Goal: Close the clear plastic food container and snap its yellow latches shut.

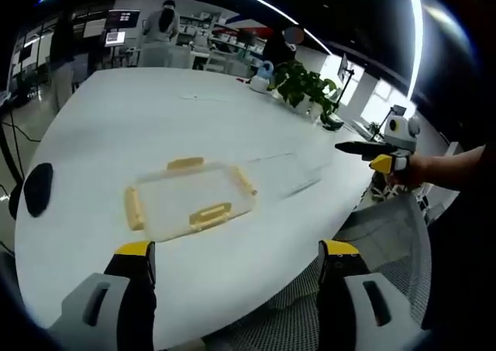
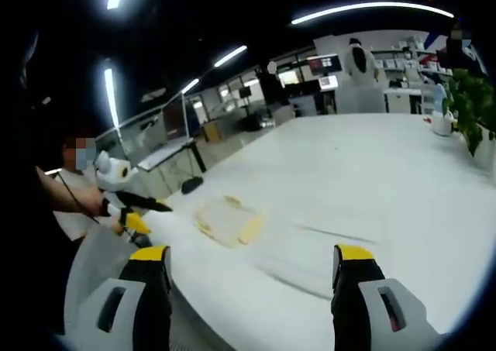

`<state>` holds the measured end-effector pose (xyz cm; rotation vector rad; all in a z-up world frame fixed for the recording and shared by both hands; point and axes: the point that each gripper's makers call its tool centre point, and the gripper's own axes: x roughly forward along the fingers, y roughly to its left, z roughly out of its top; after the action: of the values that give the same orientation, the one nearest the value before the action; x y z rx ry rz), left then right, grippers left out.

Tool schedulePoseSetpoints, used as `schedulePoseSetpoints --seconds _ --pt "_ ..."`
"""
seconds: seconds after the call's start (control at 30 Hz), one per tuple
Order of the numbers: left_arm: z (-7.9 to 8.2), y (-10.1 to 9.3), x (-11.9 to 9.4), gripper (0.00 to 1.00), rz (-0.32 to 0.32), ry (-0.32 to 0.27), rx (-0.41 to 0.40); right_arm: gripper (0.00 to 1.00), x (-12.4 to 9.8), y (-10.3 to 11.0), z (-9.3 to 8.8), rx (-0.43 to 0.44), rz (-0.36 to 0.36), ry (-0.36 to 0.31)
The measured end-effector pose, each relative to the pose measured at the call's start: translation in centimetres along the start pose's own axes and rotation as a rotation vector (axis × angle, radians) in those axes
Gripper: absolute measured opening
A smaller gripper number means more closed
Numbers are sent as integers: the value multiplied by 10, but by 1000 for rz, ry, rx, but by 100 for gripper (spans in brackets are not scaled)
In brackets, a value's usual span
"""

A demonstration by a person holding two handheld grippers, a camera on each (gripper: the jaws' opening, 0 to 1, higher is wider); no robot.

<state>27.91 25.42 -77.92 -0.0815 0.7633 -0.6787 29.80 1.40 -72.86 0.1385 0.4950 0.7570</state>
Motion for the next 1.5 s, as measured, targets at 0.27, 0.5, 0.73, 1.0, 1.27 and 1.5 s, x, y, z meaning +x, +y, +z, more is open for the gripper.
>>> schedulePoseSetpoints --seconds 0.27,0.5,0.73,1.0,1.27,1.5 --pt "2 1 -1 87 -15 1 10 86 4 2 6 -5 6 -8" --pt "9 8 -3 86 -17 -18 12 85 8 3 13 10 11 -28" --pt "14 9 -1 85 -16 -26 24 84 13 7 19 -4 25 -30" --pt "13 13 1 85 -22 -4 47 83 21 14 21 -17 46 -24" --pt "17 22 1 84 -26 7 60 82 31 21 25 -28 70 -23" --pt "20 28 3 84 -31 14 80 81 39 25 30 -40 88 -21"
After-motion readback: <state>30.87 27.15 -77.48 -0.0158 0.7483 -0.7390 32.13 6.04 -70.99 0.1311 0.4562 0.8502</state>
